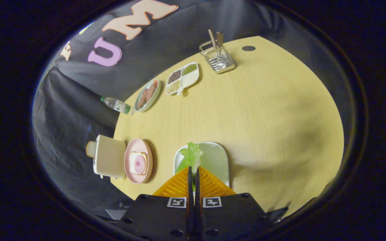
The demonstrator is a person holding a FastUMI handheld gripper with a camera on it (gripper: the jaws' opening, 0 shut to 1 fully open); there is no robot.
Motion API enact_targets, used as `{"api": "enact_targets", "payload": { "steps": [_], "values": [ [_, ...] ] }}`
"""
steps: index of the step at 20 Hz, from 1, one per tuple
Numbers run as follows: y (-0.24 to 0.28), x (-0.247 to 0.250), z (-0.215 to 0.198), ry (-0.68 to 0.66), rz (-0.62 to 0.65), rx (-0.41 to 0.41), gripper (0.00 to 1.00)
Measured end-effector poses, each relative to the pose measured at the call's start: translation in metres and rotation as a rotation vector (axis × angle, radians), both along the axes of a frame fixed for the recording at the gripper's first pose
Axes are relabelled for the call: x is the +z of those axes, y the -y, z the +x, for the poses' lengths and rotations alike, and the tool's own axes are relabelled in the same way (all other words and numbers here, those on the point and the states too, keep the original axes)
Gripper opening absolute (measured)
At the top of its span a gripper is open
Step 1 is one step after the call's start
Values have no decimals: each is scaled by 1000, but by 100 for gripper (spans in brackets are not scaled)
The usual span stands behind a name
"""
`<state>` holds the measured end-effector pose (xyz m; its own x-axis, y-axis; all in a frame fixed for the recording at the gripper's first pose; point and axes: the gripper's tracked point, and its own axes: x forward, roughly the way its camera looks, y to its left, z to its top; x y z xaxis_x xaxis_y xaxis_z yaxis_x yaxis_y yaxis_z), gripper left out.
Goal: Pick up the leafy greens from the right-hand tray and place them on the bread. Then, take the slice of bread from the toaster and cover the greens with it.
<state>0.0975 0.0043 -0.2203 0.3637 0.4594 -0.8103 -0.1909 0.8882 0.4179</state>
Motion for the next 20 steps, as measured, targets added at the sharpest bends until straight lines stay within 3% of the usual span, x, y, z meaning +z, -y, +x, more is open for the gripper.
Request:
{"api": "enact_targets", "payload": {
  "steps": [8, 20],
  "values": [
    [-34, 20, -7, 3, 49, -27, 4],
    [-205, 70, -48, 55, 208, 9, 4]
  ]
}}
